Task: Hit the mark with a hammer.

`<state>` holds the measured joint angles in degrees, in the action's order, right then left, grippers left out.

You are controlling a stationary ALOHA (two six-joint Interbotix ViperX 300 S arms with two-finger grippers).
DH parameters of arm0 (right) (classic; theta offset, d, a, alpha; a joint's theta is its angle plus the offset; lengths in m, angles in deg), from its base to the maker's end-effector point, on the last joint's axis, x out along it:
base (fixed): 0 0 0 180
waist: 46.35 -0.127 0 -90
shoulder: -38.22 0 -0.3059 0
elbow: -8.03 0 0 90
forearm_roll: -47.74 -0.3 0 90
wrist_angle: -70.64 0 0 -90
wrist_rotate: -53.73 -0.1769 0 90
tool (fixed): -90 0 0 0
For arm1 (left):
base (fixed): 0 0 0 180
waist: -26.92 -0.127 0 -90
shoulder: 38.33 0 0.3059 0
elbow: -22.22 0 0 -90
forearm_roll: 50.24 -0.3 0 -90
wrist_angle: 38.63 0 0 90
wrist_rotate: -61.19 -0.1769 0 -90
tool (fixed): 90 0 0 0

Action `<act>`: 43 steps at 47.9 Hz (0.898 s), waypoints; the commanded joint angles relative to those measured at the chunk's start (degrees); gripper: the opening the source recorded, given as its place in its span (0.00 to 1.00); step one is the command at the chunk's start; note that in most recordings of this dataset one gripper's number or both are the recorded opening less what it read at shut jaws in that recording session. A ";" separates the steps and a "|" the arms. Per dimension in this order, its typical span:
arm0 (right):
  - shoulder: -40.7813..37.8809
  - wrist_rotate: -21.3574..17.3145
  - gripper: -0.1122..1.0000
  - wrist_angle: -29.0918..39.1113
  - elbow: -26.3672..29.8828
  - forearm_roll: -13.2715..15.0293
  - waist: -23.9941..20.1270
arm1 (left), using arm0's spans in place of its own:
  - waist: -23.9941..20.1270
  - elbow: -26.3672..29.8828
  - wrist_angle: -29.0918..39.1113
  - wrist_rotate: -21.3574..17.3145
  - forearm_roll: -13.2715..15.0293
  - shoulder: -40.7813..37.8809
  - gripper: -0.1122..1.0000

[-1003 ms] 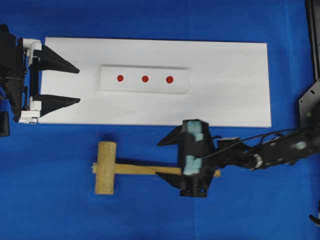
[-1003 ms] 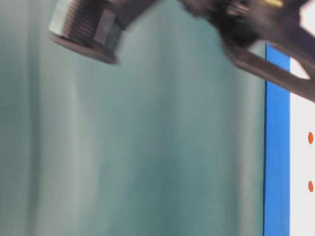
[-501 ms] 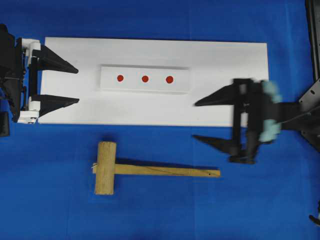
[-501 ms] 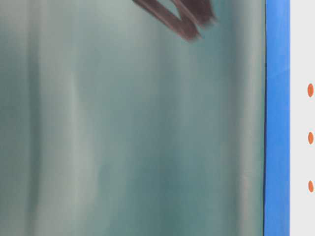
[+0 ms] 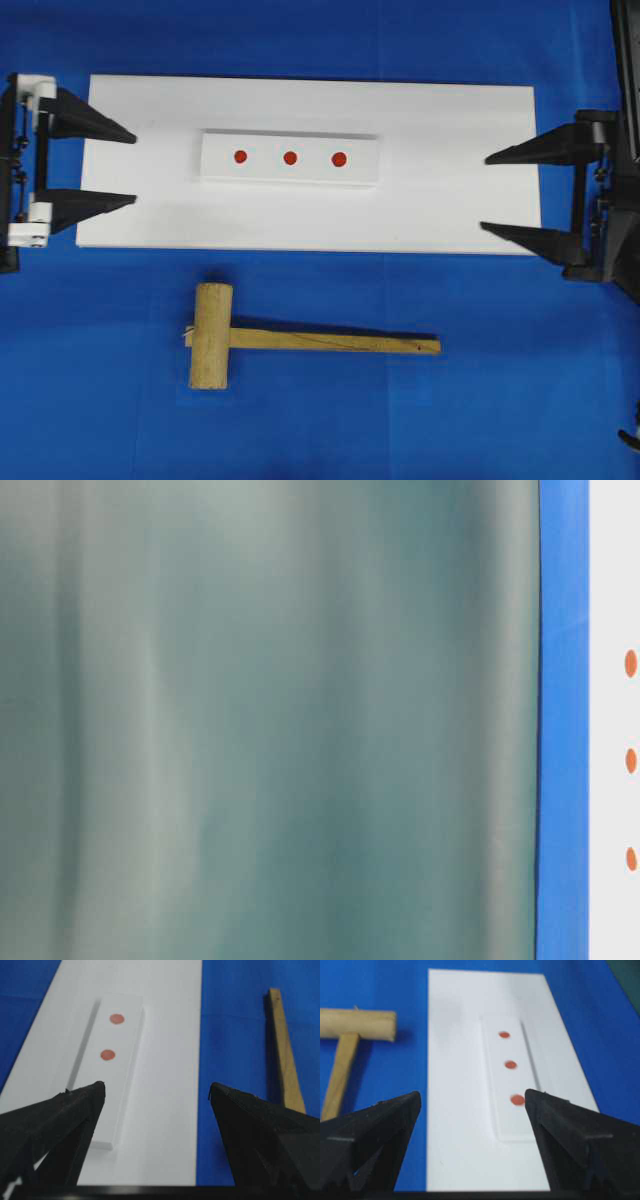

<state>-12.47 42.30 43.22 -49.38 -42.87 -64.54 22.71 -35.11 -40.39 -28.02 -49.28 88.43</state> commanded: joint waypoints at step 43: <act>2.46 -3.78 0.74 -0.79 -9.23 -1.41 -0.09 | 0.18 -7.65 1.85 -4.66 -0.18 11.25 0.80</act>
<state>-9.83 38.61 42.69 -59.31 -44.28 -64.54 22.79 -43.37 -38.37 -32.68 -49.36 99.86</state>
